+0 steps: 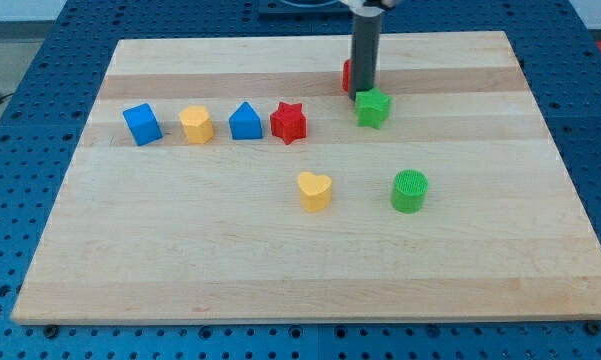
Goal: Move the red stargreen star parallel to the blue triangle
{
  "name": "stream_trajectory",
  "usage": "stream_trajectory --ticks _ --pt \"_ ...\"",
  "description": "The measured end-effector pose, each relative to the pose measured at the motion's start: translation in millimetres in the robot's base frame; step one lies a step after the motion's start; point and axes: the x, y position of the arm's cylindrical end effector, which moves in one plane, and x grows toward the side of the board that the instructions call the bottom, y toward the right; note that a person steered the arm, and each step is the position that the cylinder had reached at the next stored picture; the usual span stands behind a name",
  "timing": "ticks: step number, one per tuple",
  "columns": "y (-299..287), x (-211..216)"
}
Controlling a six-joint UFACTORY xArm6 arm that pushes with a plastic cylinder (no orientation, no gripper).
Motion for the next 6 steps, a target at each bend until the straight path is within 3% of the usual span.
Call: stream_trajectory --ticks 2,6 --pt "69 0" --pt "9 37"
